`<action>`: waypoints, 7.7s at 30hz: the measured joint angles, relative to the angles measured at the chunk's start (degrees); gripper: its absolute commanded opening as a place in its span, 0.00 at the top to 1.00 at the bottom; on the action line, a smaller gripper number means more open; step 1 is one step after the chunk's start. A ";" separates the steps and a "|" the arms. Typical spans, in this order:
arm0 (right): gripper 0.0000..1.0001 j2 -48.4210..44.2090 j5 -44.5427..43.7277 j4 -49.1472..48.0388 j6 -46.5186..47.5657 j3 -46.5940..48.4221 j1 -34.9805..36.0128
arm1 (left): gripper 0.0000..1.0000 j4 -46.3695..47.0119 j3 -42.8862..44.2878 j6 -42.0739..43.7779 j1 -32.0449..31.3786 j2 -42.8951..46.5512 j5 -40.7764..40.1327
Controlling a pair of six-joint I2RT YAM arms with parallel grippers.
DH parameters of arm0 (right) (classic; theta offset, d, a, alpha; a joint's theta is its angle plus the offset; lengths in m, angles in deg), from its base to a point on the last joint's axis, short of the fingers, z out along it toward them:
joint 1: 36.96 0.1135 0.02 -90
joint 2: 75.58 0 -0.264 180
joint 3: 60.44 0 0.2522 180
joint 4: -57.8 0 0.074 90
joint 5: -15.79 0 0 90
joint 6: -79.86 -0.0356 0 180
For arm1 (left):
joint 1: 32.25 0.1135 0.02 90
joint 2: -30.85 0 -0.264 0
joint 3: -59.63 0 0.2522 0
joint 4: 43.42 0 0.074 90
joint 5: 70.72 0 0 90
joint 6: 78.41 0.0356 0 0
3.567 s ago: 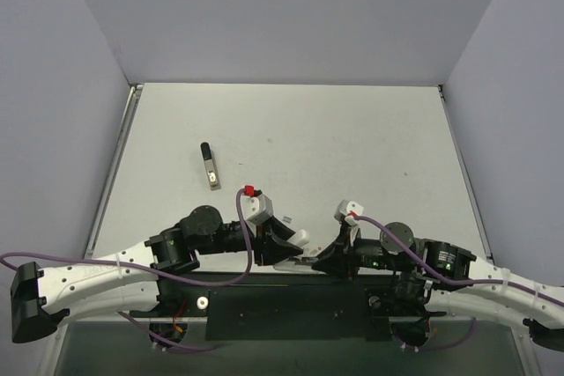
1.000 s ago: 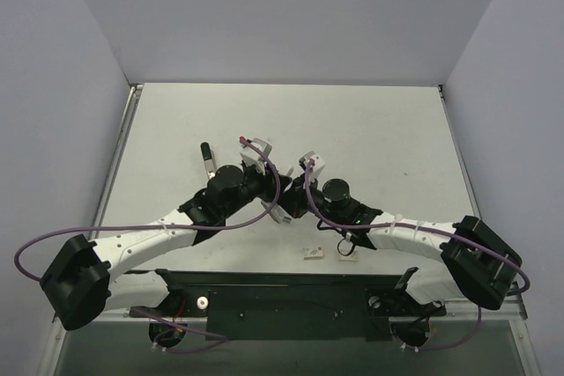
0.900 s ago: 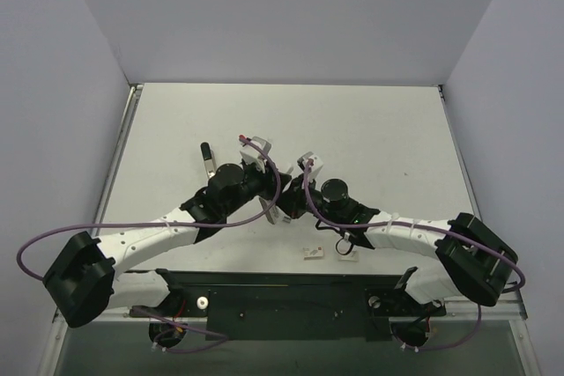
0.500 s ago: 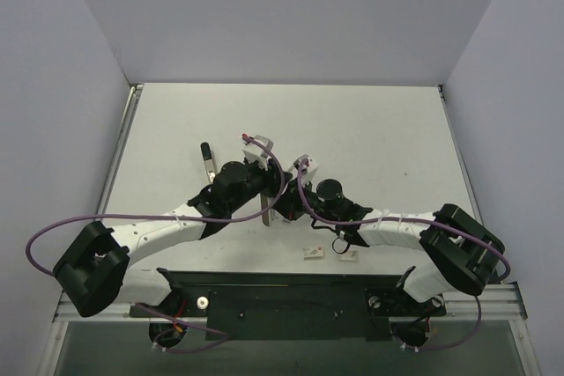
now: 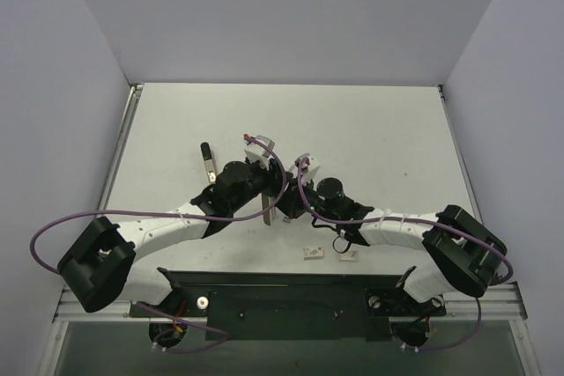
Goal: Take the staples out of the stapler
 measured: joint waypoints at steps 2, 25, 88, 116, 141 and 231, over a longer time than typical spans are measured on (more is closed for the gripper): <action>1.00 -0.66 -0.22 0.37 0.02 0.00 -0.09 | 1.00 0.02 0.00 0.02 0.00 0.00 -0.07; 1.00 6.88 -0.98 -8.92 -10.38 -2.29 -1.57 | 1.00 -0.94 1.22 0.20 0.61 -7.28 -2.32; 1.00 -30.40 -20.59 25.16 3.54 1.64 6.23 | 1.00 -8.35 0.83 -3.34 -0.35 20.41 1.92; 1.00 -40.65 -12.04 39.39 9.64 1.38 9.99 | 1.00 -1.44 -8.66 -12.70 -1.14 27.76 27.82; 1.00 -26.01 -3.54 51.04 15.19 18.82 8.83 | 1.00 6.86 -7.63 -6.86 -7.04 23.47 17.81; 0.82 -41.29 -16.11 47.67 8.63 -0.70 8.44 | 0.35 -19.06 18.62 -4.48 15.87 -29.92 -11.67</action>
